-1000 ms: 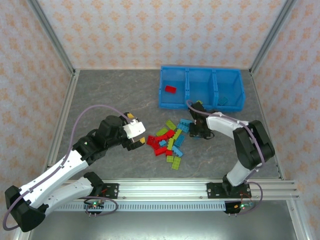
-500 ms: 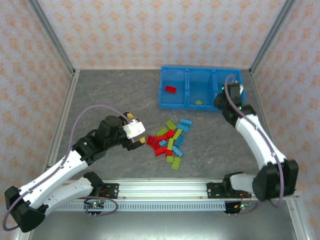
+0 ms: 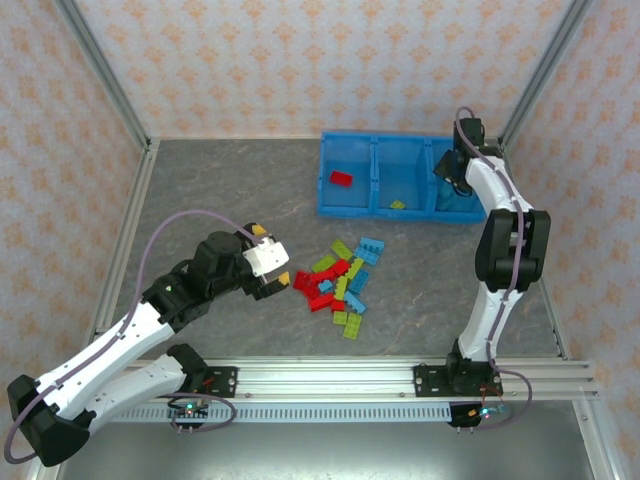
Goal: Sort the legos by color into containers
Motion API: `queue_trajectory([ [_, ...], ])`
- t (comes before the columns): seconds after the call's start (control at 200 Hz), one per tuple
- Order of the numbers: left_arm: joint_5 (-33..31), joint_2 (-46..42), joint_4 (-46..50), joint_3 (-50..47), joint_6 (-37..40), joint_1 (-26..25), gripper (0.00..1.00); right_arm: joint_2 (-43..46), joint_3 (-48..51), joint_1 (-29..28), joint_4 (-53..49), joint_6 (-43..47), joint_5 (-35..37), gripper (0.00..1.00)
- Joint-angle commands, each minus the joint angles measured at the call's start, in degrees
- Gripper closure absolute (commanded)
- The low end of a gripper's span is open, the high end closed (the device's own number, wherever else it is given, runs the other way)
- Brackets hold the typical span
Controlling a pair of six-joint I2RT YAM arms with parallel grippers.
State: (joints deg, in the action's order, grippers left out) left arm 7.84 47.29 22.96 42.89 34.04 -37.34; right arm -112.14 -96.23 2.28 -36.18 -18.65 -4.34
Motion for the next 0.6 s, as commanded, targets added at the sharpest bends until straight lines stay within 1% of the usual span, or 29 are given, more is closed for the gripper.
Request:
queue_trajectory([
  [0.0, -1.1, 0.4, -1.2, 0.1, -1.5, 0.4, 0.00, 6.3, -0.4, 0.0, -5.6, -2.3, 0.2, 0.43],
  [0.055, -1.0, 0.9, -1.2, 0.4, -2.6, 0.4, 0.00, 10.2, 2.7, 0.0, -6.0, -4.9, -1.3, 0.42],
  [0.12, -1.2, 2.2, -0.9, 1.4, -4.9, 0.4, 0.00, 16.5, 8.3, -0.4, -4.6, -8.0, -6.2, 0.42],
  [0.17, -1.4, 3.5, -0.3, 3.0, -7.8, 0.4, 0.00, 22.0, 13.6, -1.3, -2.7, -9.0, -10.8, 0.40],
  [0.22, -1.6, 5.3, 0.4, 5.4, -11.9, 0.4, 0.00, 27.5, 18.2, -3.3, -1.7, -9.7, -12.7, 0.39],
  [0.26, -2.2, 7.2, 1.1, 8.0, -16.8, 0.4, 0.00, 31.8, 21.0, -5.2, -1.8, -9.8, -13.8, 0.38],
  [0.315, -3.7, 10.9, 2.8, 12.2, -25.9, 0.4, 0.00, 36.8, 23.6, -8.5, -3.6, -9.5, -15.5, 0.37],
  [0.4, -3.7, 19.3, 9.2, 20.9, -39.0, 0.4, 0.00, 43.0, 25.9, -14.2, -8.4, -9.5, -15.4, 0.36],
  [0.435, -3.8, 23.1, 11.2, 23.8, -44.8, 0.4, 0.00, 44.0, 26.7, -16.7, -10.3, -9.8, -14.7, 0.35],
  [0.455, -3.8, 25.2, 12.0, 25.2, -48.1, 0.4, 0.00, 46.3, 27.3, -18.1, -11.0, -10.3, -14.5, 0.35],
  [0.515, -1.6, 31.4, 12.8, 28.7, -56.4, 0.3, 0.00, 49.0, 29.3, -21.2, -12.3, -12.2, -14.9, 0.35],
  [0.596, 2.7, 38.5, 8.4, 30.5, -65.0, 0.0, 0.00, 51.2, 32.3, -23.7, -12.5, -14.7, -16.7, 0.35],
])
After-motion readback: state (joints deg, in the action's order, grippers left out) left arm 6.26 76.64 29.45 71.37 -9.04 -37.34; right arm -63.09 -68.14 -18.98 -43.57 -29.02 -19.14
